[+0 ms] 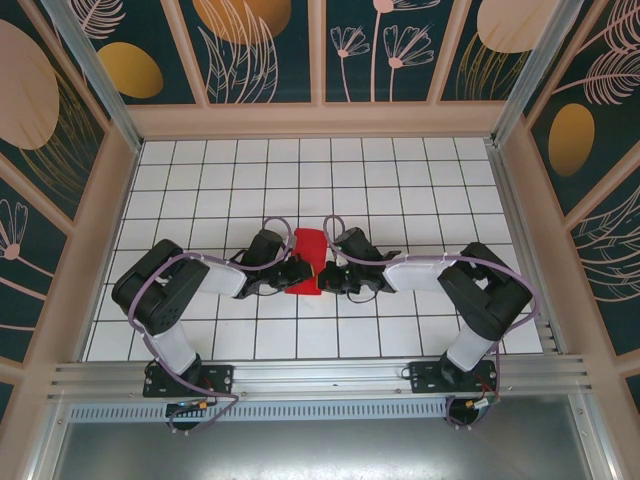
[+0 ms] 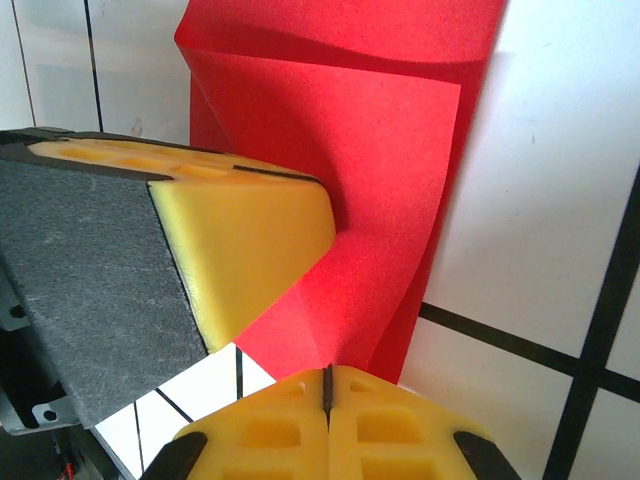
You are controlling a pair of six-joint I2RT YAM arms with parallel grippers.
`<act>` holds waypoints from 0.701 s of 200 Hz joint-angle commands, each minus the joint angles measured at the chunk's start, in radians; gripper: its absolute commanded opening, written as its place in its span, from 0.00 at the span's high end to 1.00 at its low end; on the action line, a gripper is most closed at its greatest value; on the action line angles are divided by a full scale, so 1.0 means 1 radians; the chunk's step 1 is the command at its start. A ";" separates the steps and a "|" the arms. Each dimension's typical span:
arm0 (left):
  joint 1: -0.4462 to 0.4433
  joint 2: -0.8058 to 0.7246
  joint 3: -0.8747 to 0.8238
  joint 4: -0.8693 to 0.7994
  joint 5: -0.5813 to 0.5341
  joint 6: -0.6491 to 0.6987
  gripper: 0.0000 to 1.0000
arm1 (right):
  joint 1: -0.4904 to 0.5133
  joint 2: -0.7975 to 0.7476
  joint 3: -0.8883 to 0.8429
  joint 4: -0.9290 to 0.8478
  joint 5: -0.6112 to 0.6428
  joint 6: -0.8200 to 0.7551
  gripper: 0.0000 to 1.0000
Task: Fold a paper plane with a square sheet of paper (pick it up from the middle)
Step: Fold the triangle a second time at the center of the table.
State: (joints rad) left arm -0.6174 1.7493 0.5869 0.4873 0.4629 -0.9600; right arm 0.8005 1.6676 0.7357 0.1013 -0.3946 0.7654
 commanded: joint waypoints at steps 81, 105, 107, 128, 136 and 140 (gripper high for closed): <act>0.000 0.008 -0.038 -0.076 -0.033 -0.006 0.95 | 0.017 -0.014 0.004 -0.010 0.007 -0.008 1.00; 0.000 0.013 -0.038 -0.074 -0.031 -0.009 0.95 | 0.026 -0.047 0.003 -0.017 0.014 -0.018 1.00; 0.000 0.013 -0.038 -0.073 -0.032 -0.008 0.95 | 0.026 -0.046 0.004 -0.017 0.013 -0.018 1.00; 0.000 0.014 -0.036 -0.073 -0.033 -0.009 0.95 | 0.043 -0.037 0.012 -0.030 0.019 -0.024 1.00; -0.001 0.013 -0.036 -0.073 -0.033 -0.008 0.95 | 0.050 -0.033 0.017 -0.033 0.023 -0.027 1.00; -0.001 0.013 -0.036 -0.072 -0.032 -0.008 0.95 | 0.051 -0.031 0.020 -0.034 0.024 -0.026 1.00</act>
State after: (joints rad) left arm -0.6174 1.7493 0.5816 0.4984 0.4625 -0.9638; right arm 0.8307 1.6470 0.7357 0.0971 -0.3897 0.7605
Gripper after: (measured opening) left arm 0.067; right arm 0.055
